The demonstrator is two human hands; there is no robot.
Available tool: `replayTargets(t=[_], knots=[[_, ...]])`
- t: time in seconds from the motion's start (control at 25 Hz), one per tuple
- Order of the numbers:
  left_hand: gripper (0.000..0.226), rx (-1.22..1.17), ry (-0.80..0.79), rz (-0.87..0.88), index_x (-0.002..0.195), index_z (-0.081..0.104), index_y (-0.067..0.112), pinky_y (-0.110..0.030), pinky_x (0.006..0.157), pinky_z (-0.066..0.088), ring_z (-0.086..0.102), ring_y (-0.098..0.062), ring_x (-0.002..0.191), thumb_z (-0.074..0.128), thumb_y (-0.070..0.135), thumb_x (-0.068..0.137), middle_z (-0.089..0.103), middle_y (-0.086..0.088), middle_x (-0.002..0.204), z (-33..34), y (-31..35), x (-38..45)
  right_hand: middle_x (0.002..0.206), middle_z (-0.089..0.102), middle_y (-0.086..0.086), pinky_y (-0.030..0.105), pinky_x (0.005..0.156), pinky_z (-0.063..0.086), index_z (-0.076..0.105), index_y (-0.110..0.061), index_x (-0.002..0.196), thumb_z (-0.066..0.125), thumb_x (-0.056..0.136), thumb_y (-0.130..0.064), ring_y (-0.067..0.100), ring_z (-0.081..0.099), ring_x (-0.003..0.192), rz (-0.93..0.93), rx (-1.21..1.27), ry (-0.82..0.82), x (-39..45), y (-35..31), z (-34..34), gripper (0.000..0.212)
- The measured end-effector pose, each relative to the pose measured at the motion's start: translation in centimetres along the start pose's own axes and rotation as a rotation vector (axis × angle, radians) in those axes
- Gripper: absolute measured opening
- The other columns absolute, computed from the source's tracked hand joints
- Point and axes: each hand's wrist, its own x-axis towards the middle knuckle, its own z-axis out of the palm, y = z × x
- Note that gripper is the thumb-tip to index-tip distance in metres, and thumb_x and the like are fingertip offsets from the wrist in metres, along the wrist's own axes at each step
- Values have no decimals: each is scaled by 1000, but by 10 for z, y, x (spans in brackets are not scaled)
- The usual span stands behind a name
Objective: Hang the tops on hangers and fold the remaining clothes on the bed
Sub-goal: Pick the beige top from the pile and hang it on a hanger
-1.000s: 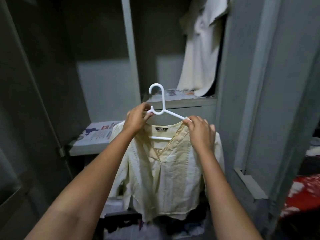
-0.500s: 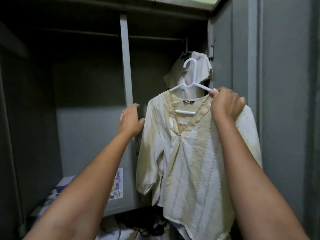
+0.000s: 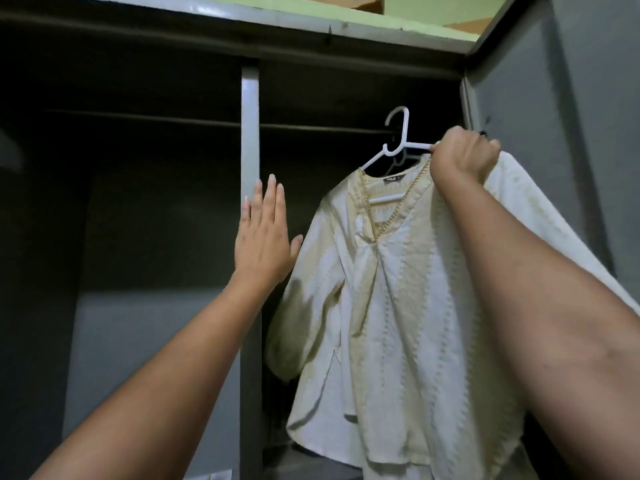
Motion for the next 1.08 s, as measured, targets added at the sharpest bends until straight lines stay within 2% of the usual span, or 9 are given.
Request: replayTargets(t=[0.08, 0.2, 0.44, 0.76, 0.84, 0.92, 0.96, 1.0, 1.08], knots=[[91, 83, 78, -67, 151, -7, 5, -41, 118, -4, -13, -29, 146, 43, 53, 93, -13, -14, 159, 16, 7, 19, 95, 68, 11, 37, 94, 36, 66, -10, 97, 51, 94, -10, 29, 62, 92, -16, -14, 10, 25, -15, 31, 15], [95, 181, 178, -146, 150, -9, 3, -44, 119, 1, -11, -34, 146, 41, 57, 90, -12, -20, 158, 30, 14, 36, 102, 67, 11, 36, 89, 36, 65, -11, 101, 45, 92, -1, 29, 62, 98, -47, -68, 44, 50, -29, 72, 25], [99, 330, 286, -90, 149, -13, 2, -45, 120, 5, -10, -35, 146, 39, 60, 88, -17, -20, 157, 54, 13, 40, 106, 66, 13, 35, 85, 37, 64, -9, 104, 46, 91, 0, 31, 61, 100, -106, -167, 73, 70, -45, 126, 24], [107, 379, 282, -129, 148, -14, -3, -43, 120, 8, -7, -35, 146, 40, 64, 84, -15, -22, 156, 57, 14, 42, 92, 66, 11, 35, 77, 35, 64, -9, 95, 49, 87, -2, 28, 61, 88, -168, -317, 37, 57, -53, 132, 18], [108, 368, 268, -129, 148, -13, -4, -42, 120, 10, -7, -34, 147, 42, 64, 83, -13, -22, 157, 54, 14, 41, 102, 64, 14, 36, 86, 37, 63, -6, 106, 47, 89, -7, 30, 58, 98, -193, -353, 54, 50, -48, 130, 23], [108, 323, 253, -126, 148, -12, -4, -41, 120, 10, -7, -32, 147, 45, 61, 84, -13, -21, 157, 51, 14, 39, 129, 52, 21, 43, 107, 31, 47, 0, 132, 39, 95, -16, 35, 47, 122, -249, -434, 98, 35, -41, 137, 42], [107, 283, 245, -130, 148, -12, -4, -40, 121, 9, -7, -31, 147, 47, 59, 84, -13, -20, 157, 48, 15, 37, 143, 39, 24, 47, 115, 19, 31, 3, 143, 32, 96, -21, 36, 34, 135, -284, -482, 119, 22, -37, 143, 52], [107, 237, 234, -138, 148, -12, -4, -40, 121, 7, -7, -30, 147, 49, 57, 84, -13, -19, 158, 45, 15, 34, 152, 24, 24, 49, 117, 7, 17, 3, 148, 27, 97, -25, 37, 20, 142, -332, -537, 123, 4, -31, 150, 59], [106, 160, 198, -152, 148, -11, -4, -39, 121, 5, -8, -29, 147, 52, 53, 85, -13, -19, 158, 37, 15, 22, 158, 6, 22, 51, 117, -3, 4, 2, 150, 20, 97, -29, 36, 4, 146, -404, -620, 29, -46, -9, 162, 64]])
